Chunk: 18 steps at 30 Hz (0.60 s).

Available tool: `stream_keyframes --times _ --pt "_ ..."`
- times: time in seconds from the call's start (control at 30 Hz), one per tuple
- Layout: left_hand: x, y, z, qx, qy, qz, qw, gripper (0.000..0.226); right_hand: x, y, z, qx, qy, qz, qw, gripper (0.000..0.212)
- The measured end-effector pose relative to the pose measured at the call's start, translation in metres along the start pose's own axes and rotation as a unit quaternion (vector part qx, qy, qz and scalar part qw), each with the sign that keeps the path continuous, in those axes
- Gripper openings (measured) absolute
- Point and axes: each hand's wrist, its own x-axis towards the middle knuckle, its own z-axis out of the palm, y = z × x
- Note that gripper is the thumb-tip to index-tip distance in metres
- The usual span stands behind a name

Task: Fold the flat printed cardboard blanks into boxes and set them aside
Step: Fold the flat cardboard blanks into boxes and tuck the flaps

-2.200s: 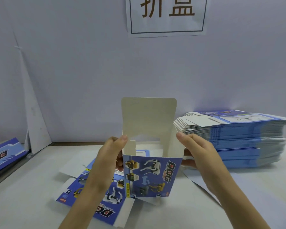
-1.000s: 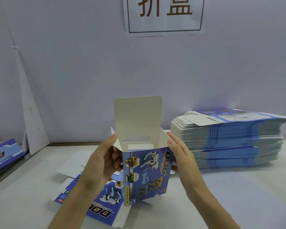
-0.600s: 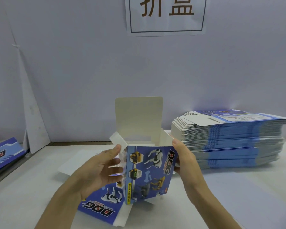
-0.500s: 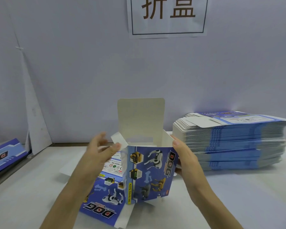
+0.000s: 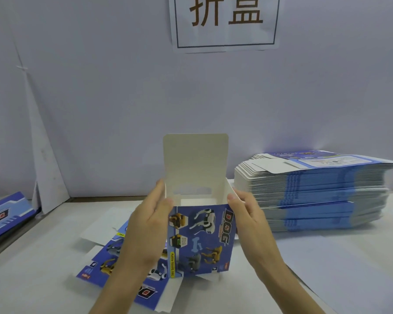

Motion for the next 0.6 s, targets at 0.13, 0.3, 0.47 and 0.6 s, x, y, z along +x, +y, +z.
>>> stream_keyframes --times 0.13,0.3,0.47,0.6 --pt "0.010 -0.009 -0.013 -0.010 0.028 0.033 0.999 0.042 -0.006 -0.023 -0.006 -0.123 -0.008 -0.024 0.992 0.061" --pt "0.016 -0.017 -0.024 -0.062 0.010 0.019 0.998 0.045 -0.007 -0.041 -0.020 -0.145 0.040 -0.079 0.985 0.045" --pt "0.011 -0.013 -0.018 -0.056 -0.068 0.040 0.995 0.057 -0.010 -0.051 -0.021 -0.015 0.009 -0.134 0.991 0.031" --pt "0.005 -0.011 -0.011 -0.027 -0.078 0.060 0.995 0.040 -0.007 -0.051 -0.022 0.034 0.031 -0.108 0.993 0.027"
